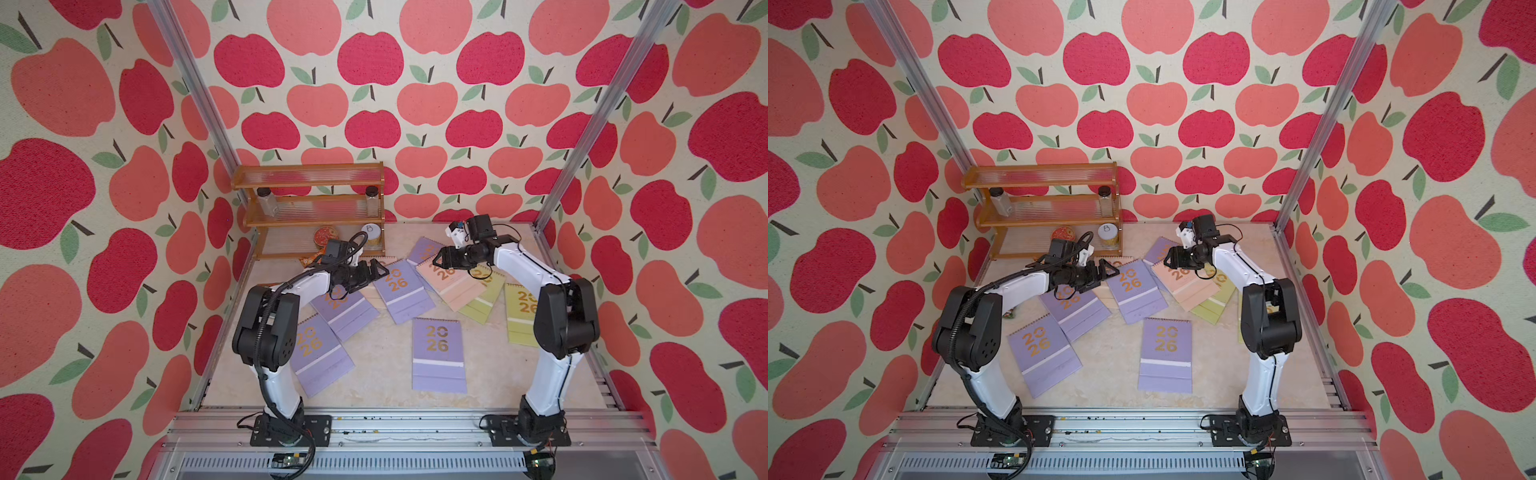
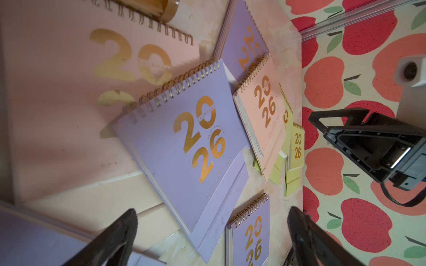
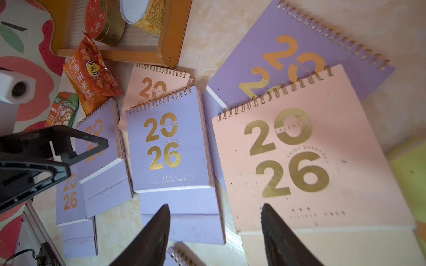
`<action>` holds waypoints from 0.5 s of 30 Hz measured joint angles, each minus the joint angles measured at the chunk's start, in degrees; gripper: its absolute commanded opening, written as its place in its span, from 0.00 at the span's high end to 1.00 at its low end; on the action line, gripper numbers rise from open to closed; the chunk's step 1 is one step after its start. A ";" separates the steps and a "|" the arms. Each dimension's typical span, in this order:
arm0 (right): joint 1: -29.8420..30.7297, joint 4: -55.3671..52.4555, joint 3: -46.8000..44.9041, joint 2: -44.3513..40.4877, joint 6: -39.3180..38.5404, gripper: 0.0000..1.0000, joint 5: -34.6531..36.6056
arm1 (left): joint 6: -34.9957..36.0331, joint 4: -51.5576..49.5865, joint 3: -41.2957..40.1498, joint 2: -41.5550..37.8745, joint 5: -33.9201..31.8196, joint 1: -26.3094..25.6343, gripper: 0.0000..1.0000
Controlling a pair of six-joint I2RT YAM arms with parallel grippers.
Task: Stack the calendars
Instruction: Pick up the calendar at the center of the board.
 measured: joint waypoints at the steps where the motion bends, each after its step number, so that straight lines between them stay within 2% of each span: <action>1: 0.33 0.02 1.05 1.73 -0.31 0.33 -0.31 | -0.72 0.46 -0.33 0.72 -0.55 -0.28 0.00; 6: 1.75 -0.79 6.93 9.38 -1.84 0.33 -2.05 | -3.87 2.21 -0.37 3.32 -3.50 -2.27 0.00; 15: 2.93 -1.88 14.82 14.45 -3.06 0.33 -4.33 | -6.80 3.96 -0.37 3.63 -5.79 -3.30 0.00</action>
